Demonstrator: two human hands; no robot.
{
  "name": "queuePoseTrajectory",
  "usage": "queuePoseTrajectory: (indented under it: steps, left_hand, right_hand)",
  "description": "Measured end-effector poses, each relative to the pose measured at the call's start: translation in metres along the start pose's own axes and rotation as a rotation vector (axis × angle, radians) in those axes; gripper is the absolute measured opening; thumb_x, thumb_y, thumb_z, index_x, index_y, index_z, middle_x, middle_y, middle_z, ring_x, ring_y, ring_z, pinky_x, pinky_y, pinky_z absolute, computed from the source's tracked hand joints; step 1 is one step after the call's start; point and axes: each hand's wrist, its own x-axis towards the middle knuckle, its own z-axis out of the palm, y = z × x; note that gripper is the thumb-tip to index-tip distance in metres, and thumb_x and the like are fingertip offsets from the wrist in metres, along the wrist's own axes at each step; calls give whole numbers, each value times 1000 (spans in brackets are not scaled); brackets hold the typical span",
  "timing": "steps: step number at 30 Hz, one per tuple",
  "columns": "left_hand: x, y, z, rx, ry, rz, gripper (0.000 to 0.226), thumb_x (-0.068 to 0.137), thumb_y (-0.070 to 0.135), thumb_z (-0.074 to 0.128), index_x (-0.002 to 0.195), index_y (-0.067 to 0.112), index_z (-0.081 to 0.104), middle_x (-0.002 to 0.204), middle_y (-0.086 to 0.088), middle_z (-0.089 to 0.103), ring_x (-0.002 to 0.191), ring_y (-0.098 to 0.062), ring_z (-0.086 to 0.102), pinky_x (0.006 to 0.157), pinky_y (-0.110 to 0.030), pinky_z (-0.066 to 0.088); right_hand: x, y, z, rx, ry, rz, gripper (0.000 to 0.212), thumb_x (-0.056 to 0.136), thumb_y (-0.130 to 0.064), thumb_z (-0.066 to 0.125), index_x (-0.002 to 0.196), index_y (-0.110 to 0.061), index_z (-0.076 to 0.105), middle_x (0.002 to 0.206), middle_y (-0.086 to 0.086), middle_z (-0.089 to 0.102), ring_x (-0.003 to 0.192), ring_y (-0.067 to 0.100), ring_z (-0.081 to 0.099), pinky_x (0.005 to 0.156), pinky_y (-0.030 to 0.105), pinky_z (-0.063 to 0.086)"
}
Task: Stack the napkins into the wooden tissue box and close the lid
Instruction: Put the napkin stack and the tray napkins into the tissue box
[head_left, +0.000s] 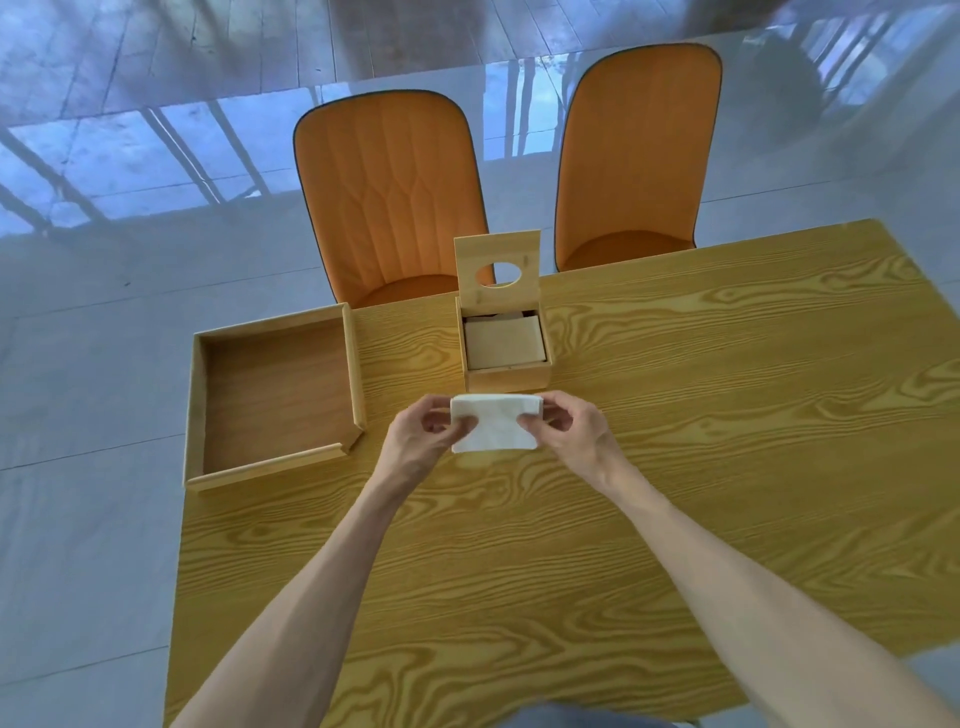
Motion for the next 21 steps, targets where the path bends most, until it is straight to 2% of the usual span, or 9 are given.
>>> queuePoseTrajectory:
  steps: [3, 6, 9, 14, 18, 21]
  left_hand:
    - [14, 27, 0, -68, 22, 56, 34, 85, 36, 73, 113, 19, 66, 98, 7, 72, 89, -4, 68, 67, -12, 52]
    - [30, 52, 2, -115, 34, 91, 25, 90, 34, 68, 110, 20, 66, 95, 11, 69, 88, 0, 65, 67, -9, 51]
    - [48, 68, 3, -107, 54, 98, 21, 90, 36, 68, 105, 23, 68, 97, 7, 70, 93, -7, 65, 76, -15, 50]
    - [70, 74, 6, -37, 148, 62, 28, 87, 42, 70, 107, 22, 71, 97, 6, 72, 93, -8, 67, 79, -21, 51]
    - [78, 68, 11, 54, 248, 2, 31, 87, 43, 70, 109, 22, 69, 98, 3, 74, 93, -14, 68, 84, -32, 54]
    - [79, 67, 15, 143, 267, -11, 32, 89, 41, 68, 111, 18, 69, 102, 2, 72, 95, -17, 66, 85, -35, 54]
  right_hand:
    - [17, -16, -14, -3, 67, -40, 36, 89, -37, 72, 116, -14, 66, 94, 0, 75, 78, 14, 73, 70, 30, 60]
    - [36, -31, -27, 1, 108, -58, 37, 92, -42, 66, 116, -13, 64, 92, 3, 75, 75, 16, 72, 66, 31, 57]
    - [54, -42, -34, -10, 163, -66, 38, 93, -45, 64, 113, -13, 66, 91, 1, 74, 73, 13, 70, 68, 29, 56]
    - [78, -51, -36, -57, 228, -35, 32, 92, -41, 66, 105, -12, 72, 84, -5, 70, 68, 8, 63, 66, 24, 49]
    - [88, -51, -33, -84, 258, 10, 36, 91, -37, 69, 118, -13, 65, 95, -3, 68, 72, 2, 61, 57, 13, 46]
    - [93, -50, -31, -123, 273, 30, 38, 91, -37, 69, 120, -12, 63, 100, 1, 70, 75, 9, 64, 57, 15, 47]
